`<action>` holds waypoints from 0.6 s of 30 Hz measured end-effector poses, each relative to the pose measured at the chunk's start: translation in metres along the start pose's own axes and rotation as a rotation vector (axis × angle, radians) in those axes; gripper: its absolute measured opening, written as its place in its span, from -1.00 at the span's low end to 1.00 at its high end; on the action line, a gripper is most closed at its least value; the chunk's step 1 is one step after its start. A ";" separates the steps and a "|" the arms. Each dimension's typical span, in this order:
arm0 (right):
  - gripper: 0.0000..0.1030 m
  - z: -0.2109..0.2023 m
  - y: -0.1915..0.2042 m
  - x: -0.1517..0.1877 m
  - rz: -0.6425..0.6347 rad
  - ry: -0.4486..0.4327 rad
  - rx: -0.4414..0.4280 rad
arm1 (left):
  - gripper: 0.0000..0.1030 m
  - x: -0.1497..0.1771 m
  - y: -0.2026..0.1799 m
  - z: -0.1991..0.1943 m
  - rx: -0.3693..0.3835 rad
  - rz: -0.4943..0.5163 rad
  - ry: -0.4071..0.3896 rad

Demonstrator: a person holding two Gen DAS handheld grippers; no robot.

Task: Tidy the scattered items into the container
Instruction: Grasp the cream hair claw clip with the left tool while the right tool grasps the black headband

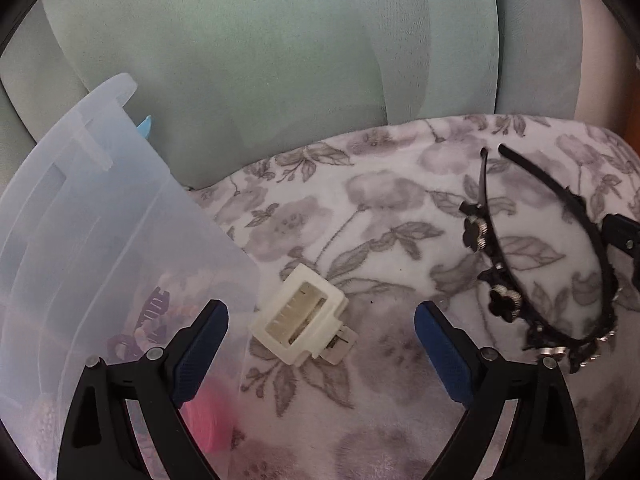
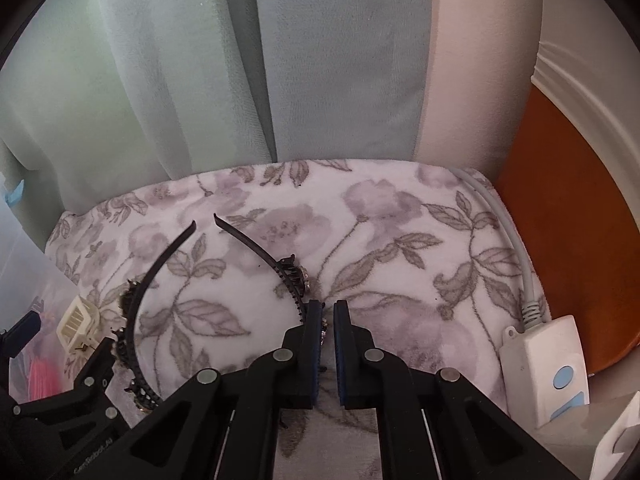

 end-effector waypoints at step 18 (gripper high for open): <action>-0.87 0.003 -0.005 -0.003 0.002 -0.043 0.037 | 0.79 -0.002 -0.004 0.001 0.019 0.044 -0.007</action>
Point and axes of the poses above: each gripper's, at about its wrist camera, not at the fingertips, and z roughly the way its jaws point, y to its left, x to its underside, the point moved 3 cm from there along z, roughly the way its jaws point, and after that the axes turned 3 degrees about x, right-handed, at the moved point
